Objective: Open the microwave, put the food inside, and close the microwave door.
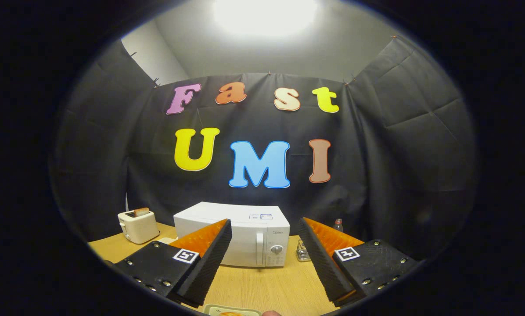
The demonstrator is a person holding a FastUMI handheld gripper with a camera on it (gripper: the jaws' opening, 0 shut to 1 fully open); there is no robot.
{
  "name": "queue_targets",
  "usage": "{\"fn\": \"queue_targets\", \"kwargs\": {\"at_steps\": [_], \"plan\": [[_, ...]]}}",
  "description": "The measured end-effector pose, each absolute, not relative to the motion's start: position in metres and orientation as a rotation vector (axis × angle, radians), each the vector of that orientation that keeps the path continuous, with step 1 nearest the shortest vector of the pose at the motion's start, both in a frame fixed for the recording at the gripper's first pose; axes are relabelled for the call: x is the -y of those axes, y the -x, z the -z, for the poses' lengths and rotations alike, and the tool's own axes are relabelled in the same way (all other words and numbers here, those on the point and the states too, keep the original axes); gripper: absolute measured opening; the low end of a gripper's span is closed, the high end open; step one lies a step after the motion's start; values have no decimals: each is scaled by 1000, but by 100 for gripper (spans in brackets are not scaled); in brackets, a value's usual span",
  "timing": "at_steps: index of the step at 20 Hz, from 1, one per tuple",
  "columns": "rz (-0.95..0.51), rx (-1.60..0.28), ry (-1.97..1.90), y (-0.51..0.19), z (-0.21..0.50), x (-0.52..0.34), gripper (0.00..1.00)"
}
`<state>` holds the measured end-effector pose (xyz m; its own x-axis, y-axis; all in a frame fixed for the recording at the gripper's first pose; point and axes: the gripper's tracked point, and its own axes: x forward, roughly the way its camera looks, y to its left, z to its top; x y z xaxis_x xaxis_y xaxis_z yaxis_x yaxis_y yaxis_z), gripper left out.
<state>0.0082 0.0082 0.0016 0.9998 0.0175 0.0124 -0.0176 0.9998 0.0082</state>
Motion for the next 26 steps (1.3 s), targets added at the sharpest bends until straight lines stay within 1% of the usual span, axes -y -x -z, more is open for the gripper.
{"fn": "queue_targets", "kwargs": {"at_steps": [5, 10, 20, 26], "plan": [[-4, 6, -21, -13, 4, -2, 97], [-3, -1, -27, -40, 10, 3, 97], [-26, -39, -43, -128, 43, 2, 97], [-57, -109, -50, -179, 89, -9, 97]]}}
